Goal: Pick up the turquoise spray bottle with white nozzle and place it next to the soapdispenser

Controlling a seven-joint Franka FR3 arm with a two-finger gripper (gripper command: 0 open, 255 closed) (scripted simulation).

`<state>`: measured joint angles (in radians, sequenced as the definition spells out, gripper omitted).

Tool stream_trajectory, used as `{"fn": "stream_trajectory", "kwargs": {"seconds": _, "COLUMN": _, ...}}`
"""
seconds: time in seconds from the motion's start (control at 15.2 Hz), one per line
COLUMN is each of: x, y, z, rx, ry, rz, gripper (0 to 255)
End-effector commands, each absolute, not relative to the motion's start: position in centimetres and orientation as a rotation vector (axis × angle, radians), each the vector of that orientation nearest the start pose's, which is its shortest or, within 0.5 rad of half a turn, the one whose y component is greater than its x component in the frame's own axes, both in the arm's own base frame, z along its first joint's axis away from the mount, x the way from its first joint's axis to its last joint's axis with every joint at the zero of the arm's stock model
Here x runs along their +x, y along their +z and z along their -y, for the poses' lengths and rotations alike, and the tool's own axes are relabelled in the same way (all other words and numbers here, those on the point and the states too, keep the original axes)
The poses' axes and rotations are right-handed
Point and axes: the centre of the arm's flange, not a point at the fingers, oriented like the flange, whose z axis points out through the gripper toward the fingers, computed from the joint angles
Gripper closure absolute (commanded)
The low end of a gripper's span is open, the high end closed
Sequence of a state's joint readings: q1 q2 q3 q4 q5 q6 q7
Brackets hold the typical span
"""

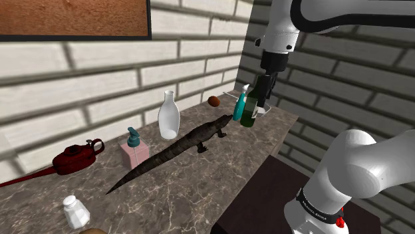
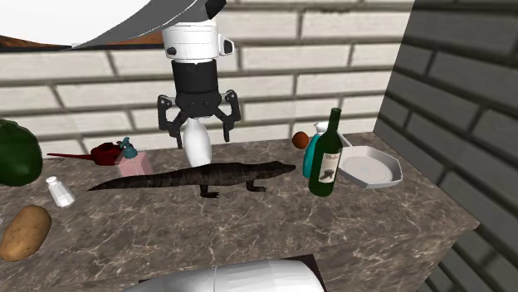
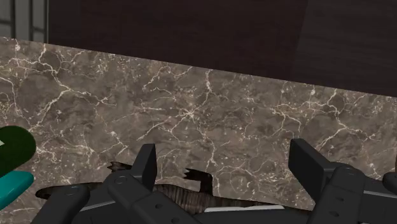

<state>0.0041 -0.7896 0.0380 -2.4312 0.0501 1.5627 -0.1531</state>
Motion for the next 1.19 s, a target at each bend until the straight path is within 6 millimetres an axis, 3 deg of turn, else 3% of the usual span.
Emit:
{"fn": "stream_trajectory", "kwargs": {"seconds": 0.0, "x": 30.1, "y": 55.5, "z": -2.1, "rx": -3.099, "ry": 0.121, "rz": 0.282, "gripper": 0}}
{"fn": "stream_trajectory", "kwargs": {"seconds": 0.53, "x": 31.0, "y": 53.6, "z": 7.8, "rx": -3.047, "ry": 0.086, "rz": 0.711, "gripper": 0}}
{"fn": "stream_trajectory", "kwargs": {"seconds": 1.12, "x": 35.1, "y": 51.4, "z": 18.3, "rx": -2.919, "ry": 0.044, "rz": 1.183, "gripper": 0}}
